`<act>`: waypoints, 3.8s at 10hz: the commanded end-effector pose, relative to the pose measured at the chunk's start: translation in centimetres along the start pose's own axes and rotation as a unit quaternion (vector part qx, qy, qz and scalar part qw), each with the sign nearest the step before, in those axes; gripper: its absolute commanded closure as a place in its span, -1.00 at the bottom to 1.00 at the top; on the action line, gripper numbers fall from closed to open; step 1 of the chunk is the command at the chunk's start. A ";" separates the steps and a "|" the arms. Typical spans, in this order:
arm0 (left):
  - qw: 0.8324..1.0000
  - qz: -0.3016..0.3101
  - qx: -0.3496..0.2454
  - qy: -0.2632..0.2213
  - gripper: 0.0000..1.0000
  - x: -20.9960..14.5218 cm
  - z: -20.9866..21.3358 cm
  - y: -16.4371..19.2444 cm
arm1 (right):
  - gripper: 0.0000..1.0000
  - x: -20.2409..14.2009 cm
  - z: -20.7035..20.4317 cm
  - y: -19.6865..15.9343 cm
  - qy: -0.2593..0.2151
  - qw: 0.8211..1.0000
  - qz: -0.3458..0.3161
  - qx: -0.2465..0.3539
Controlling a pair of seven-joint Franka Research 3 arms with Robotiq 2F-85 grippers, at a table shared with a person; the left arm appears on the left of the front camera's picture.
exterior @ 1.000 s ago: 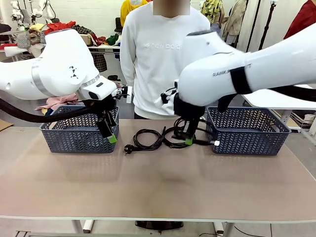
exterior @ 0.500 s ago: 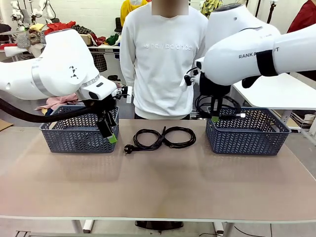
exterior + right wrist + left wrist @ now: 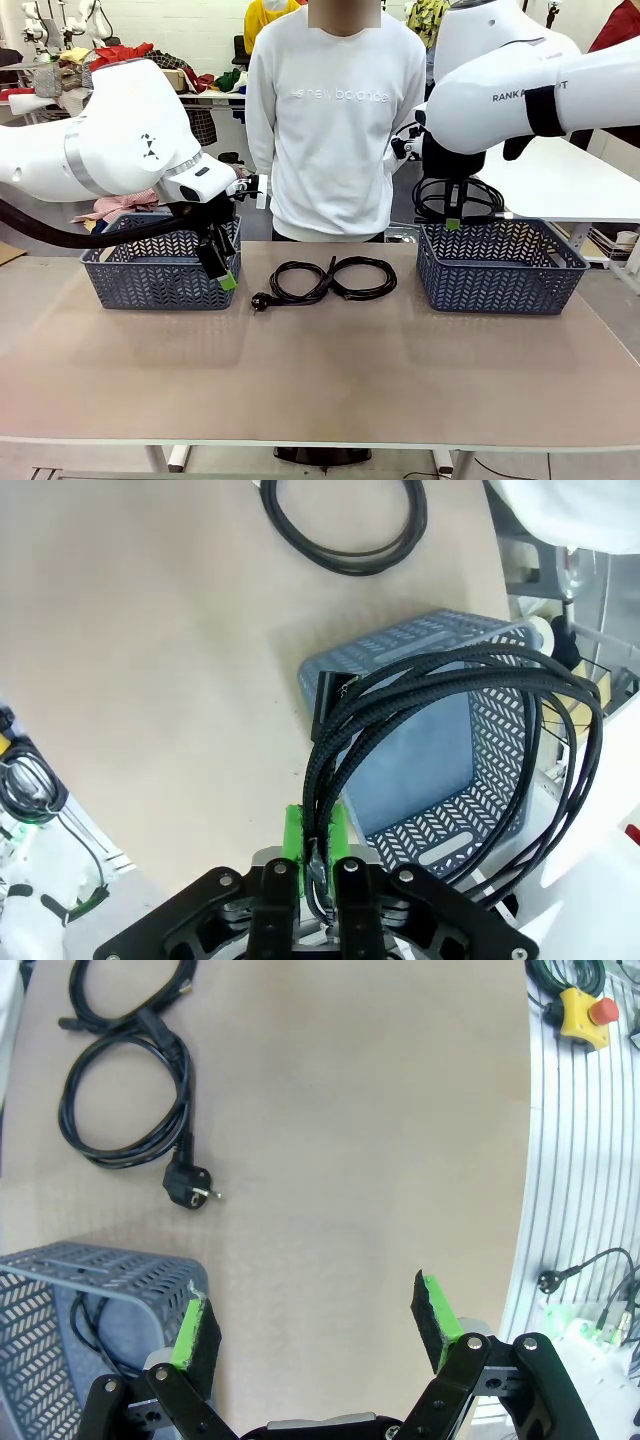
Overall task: Organize the cables according to human instructions.
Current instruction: Pick up a bundle of cables and place it in the basket indicated by the human.
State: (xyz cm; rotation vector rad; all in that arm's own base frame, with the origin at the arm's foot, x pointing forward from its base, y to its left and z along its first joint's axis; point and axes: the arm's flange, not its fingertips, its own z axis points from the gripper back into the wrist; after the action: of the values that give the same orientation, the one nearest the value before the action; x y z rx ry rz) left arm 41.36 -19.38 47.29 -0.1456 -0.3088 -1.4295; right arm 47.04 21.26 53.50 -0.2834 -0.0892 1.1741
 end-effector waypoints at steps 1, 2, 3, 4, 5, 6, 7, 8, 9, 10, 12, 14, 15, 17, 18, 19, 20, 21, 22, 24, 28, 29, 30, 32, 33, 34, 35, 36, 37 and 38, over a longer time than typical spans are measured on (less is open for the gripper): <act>1.000 0.002 -0.001 -0.002 -1.00 -0.1 0.0 -0.1 | 1.00 -0.1 0.1 0.4 0.001 1.000 0.003 -0.001; 1.000 0.002 -0.001 -0.002 -1.00 -0.1 0.0 -0.1 | 1.00 -0.1 0.1 0.4 0.001 1.000 0.003 -0.001; 1.000 0.002 -0.001 -0.002 -1.00 -0.1 0.0 -0.1 | 1.00 -0.1 0.1 0.4 0.001 1.000 0.003 -0.001; 1.000 0.002 -0.001 -0.002 -1.00 -0.1 0.0 -0.1 | 0.77 0.2 0.0 0.2 0.000 1.000 0.003 0.000; 1.000 0.002 -0.001 -0.002 -1.00 -0.1 0.0 -0.1 | 0.77 0.4 -1.2 -0.8 0.003 1.000 0.003 0.011; 1.000 0.002 -0.001 -0.002 -1.00 -0.1 0.0 -0.1 | 0.77 0.0 -2.0 -2.2 0.001 1.000 0.006 0.011; 1.000 0.002 -0.001 -0.002 -1.00 -0.1 0.0 -0.1 | 0.77 -0.8 -2.8 -3.3 0.000 1.000 0.012 0.008; 1.000 0.002 -0.001 -0.002 -1.00 -0.1 0.0 -0.1 | 0.77 -1.5 -3.4 -4.1 -0.004 1.000 0.019 0.002; 1.000 0.002 -0.001 -0.002 -1.00 -0.1 0.0 -0.1 | 0.77 -2.3 -3.9 -5.0 -0.004 1.000 0.017 -0.003; 1.000 0.002 -0.001 -0.002 -1.00 -0.1 0.0 -0.1 | 0.77 -3.1 -4.4 -5.9 -0.006 1.000 0.023 -0.002; 1.000 0.002 -0.001 -0.002 -1.00 -0.1 0.0 -0.1 | 0.77 -4.9 -5.8 -7.4 -0.014 0.999 0.043 -0.001; 1.000 0.002 -0.001 -0.002 -1.00 -0.1 0.0 -0.1 | 0.77 -5.9 -7.5 -8.4 -0.035 0.997 0.063 0.000; 1.000 0.002 -0.001 -0.002 -1.00 -0.1 0.0 -0.1 | 0.77 -6.3 -8.2 -8.9 -0.042 0.997 0.062 0.007; 1.000 0.002 -0.001 -0.002 -1.00 -0.1 0.0 -0.1 | 0.77 -6.5 -9.8 -9.3 -0.050 0.997 0.057 0.021; 1.000 0.002 -0.001 -0.002 -1.00 -0.1 0.0 -0.1 | 0.77 -6.6 -10.5 -9.5 -0.048 0.997 0.059 0.023; 1.000 0.002 -0.001 -0.002 -1.00 -0.1 0.0 -0.1 | 0.77 -6.7 -11.0 -9.7 -0.051 0.997 0.058 0.025; 1.000 0.002 -0.001 -0.002 -1.00 -0.1 0.0 -0.1 | 0.77 -6.7 -11.7 -9.9 -0.050 0.997 0.055 0.023; 1.000 0.002 -0.001 -0.002 -1.00 -0.1 0.0 -0.1 | 0.77 -6.7 -12.2 -10.2 -0.051 0.997 0.055 0.020; 1.000 0.002 -0.001 -0.002 -1.00 -0.1 0.0 -0.1 | 0.77 -6.7 -12.4 -10.3 -0.051 0.997 0.059 0.017; 1.000 0.002 -0.001 -0.002 -1.00 -0.1 0.0 -0.1 | 0.77 -6.5 -12.9 -10.4 -0.048 0.997 0.062 0.022; 1.000 0.002 -0.001 -0.002 -1.00 -0.1 0.0 -0.1 | 0.37 -6.1 -13.1 -10.5 -0.036 0.998 0.052 0.031; 1.000 0.002 -0.001 -0.002 -1.00 -0.1 0.0 -0.1 | -0.02 -6.2 -13.0 -10.5 -0.037 0.998 0.050 0.032; 1.000 0.002 -0.001 -0.002 -1.00 -0.1 0.0 -0.1 | 0.30 -6.2 -13.0 -10.5 -0.039 0.998 0.045 0.032; 1.000 0.002 -0.001 -0.002 -1.00 -0.1 0.0 -0.1 | -0.10 -6.1 -12.9 -10.5 -0.039 0.998 0.045 0.034; 1.000 0.002 -0.001 -0.002 -1.00 -0.1 0.0 -0.1 | -0.81 -6.1 -12.9 -10.4 -0.037 0.998 0.046 0.036; 1.000 0.002 -0.001 -0.002 -1.00 -0.1 0.0 -0.1 | -0.49 -6.0 -12.9 -10.4 -0.036 0.997 0.047 0.039; 1.000 0.002 -0.001 -0.002 -1.00 -0.1 0.0 -0.1 | -1.00 -5.9 -12.9 -10.4 -0.035 0.997 0.047 0.042; 1.000 0.002 -0.001 -0.002 -1.00 -0.1 0.0 -0.1 | -0.89 -5.7 -12.8 -10.3 -0.034 0.997 0.049 0.043; 1.000 0.002 -0.001 -0.002 -1.00 -0.1 0.0 -0.1 | -1.00 -5.7 -12.7 -10.3 -0.032 0.997 0.050 0.042; 1.000 0.002 -0.001 -0.002 -1.00 -0.1 0.0 -0.1 | -1.00 -5.7 -12.7 -10.3 -0.031 0.997 0.050 0.043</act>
State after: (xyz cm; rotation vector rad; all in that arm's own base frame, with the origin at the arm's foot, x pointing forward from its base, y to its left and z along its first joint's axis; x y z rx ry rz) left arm 41.37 -19.38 47.28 -0.1456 -0.3087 -1.4295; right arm 56.46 10.03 43.90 -0.1862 -0.0827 1.2835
